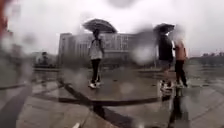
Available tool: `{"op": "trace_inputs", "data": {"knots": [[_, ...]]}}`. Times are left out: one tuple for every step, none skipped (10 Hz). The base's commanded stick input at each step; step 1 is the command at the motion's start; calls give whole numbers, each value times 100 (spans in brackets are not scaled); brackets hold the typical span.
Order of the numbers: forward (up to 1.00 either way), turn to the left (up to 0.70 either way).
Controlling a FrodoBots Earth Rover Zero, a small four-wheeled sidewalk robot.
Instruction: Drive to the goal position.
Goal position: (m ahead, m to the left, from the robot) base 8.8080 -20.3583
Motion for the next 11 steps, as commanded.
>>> {"op": "trace_inputs", "data": {"knots": [[70,1],[70,1],[70,1],[70,1],[70,1],[70,1],[70,1],[70,1],[70,1],[70,1],[70,1]]}}
